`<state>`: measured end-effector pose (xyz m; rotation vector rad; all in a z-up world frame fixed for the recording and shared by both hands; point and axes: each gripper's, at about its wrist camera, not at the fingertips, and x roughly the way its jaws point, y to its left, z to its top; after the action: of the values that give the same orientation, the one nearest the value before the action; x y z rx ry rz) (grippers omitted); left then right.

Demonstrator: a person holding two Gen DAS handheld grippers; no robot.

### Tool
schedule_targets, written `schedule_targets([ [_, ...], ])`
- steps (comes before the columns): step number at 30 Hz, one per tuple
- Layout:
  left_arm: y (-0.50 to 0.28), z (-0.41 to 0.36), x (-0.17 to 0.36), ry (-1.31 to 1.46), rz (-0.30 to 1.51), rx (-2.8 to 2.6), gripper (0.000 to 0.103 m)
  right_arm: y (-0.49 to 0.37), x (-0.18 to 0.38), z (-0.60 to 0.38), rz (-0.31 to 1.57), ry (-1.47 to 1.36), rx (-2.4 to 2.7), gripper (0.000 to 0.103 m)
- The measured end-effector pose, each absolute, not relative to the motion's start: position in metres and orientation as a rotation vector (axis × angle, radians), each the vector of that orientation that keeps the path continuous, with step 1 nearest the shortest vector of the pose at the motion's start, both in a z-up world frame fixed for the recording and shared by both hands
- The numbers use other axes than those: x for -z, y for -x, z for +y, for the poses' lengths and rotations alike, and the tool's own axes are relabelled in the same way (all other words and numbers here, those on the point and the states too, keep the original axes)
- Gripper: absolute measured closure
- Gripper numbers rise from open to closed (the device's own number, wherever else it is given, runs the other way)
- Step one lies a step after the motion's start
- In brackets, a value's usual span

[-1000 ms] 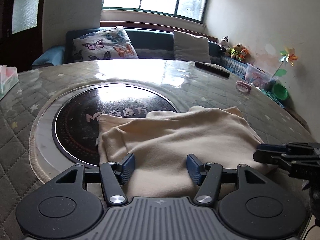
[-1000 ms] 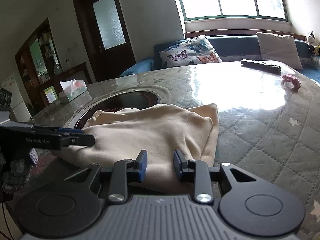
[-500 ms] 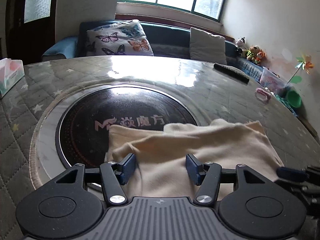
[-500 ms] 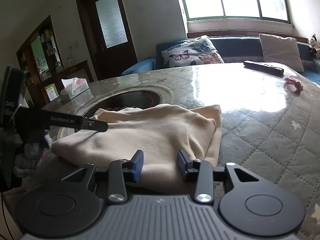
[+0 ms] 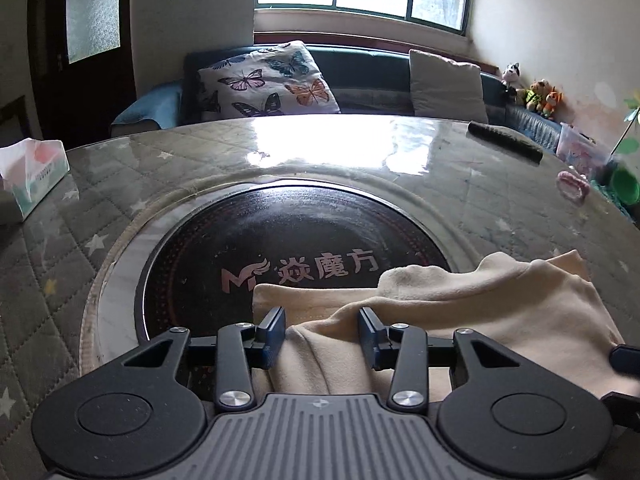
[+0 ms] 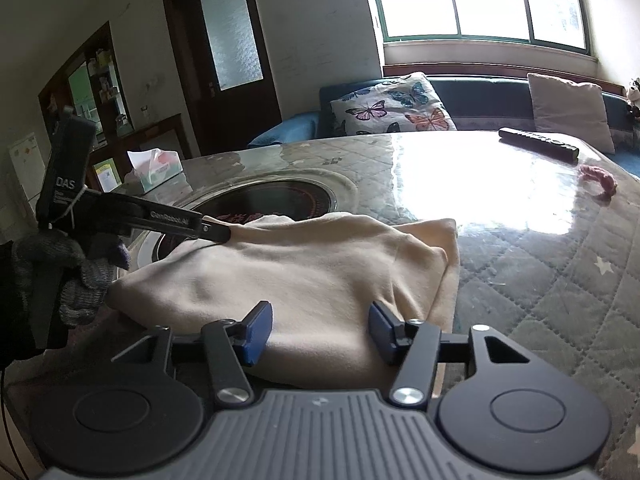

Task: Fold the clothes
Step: 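Press the folded sweatshirt flat with both open tools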

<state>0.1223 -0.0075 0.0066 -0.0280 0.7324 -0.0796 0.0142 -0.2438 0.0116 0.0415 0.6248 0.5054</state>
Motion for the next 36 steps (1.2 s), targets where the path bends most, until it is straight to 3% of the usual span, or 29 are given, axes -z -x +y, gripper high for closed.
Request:
schedule_targets([
  [7, -0.115, -0.002, -0.014, 0.054, 0.717, 0.090, 0.059, -0.025, -0.023, -0.236, 0.629, -0.012, -0.523, 0.048],
  [10, -0.107, 0.002, -0.020, 0.067, 0.703, 0.090, 0.053, -0.038, -0.028, -0.230, 0.624, 0.016, -0.523, 0.048],
  [13, -0.100, 0.006, -0.025, 0.082, 0.692, 0.092, 0.042, -0.057, -0.032, -0.223, 0.638, 0.026, -0.523, 0.048],
  [18, -0.090, 0.017, -0.031, 0.099, 0.673, 0.075, 0.011, -0.093, -0.028, -0.208, 0.695, 0.033, -0.546, 0.048],
  [21, -0.085, 0.024, -0.035, 0.110, 0.664, 0.062, 0.000, -0.104, -0.022, -0.202, 0.723, 0.060, -0.521, 0.048],
  [36, -0.061, 0.056, -0.043, 0.199, 0.654, -0.004, 0.000, -0.024, -0.032, -0.149, 0.541, 0.284, -0.620, 0.035],
])
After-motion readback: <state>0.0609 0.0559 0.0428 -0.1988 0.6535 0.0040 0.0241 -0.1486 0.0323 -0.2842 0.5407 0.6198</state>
